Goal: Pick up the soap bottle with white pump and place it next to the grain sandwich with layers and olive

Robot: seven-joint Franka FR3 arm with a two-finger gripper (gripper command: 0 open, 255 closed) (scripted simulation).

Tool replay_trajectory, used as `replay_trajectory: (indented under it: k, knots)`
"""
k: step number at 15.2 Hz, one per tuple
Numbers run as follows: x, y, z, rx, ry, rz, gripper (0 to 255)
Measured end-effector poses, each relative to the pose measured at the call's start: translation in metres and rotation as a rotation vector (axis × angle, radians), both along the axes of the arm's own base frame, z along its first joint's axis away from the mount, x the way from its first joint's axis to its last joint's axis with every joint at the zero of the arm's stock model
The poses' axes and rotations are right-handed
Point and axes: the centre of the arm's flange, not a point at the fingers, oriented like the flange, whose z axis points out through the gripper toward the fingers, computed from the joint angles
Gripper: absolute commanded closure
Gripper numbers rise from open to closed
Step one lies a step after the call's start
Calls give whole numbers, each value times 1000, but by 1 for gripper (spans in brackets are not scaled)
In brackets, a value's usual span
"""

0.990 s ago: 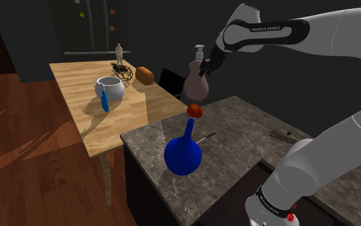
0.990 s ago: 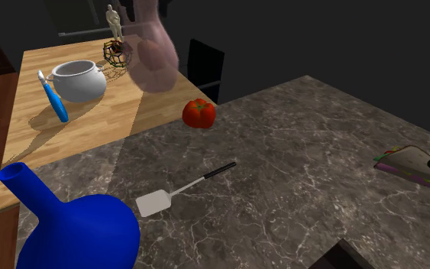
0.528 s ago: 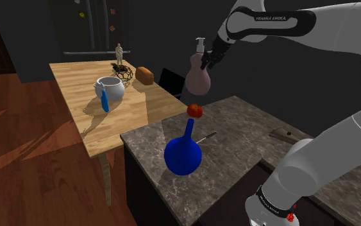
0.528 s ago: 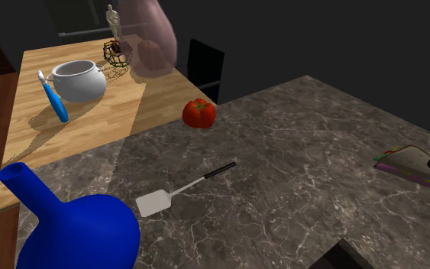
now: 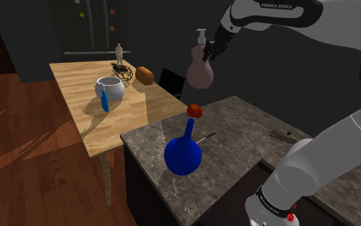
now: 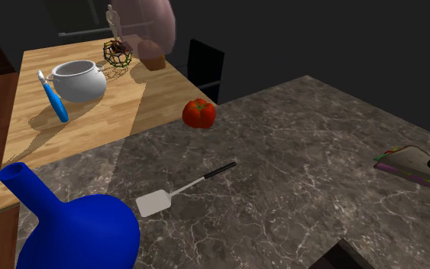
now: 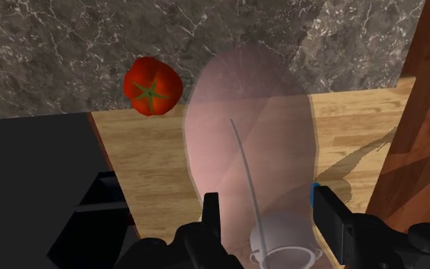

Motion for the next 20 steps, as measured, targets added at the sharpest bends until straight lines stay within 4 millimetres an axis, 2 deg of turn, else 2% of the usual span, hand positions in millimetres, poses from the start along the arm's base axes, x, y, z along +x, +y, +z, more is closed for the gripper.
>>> replay_trajectory:
  k: [7,13,20]
  knots:
    - [-4,-2,33,0,0,0,255]
    - [-61,-43,21,0,0,-1,255]
    - [-137,-92,1,0,0,-2,255]
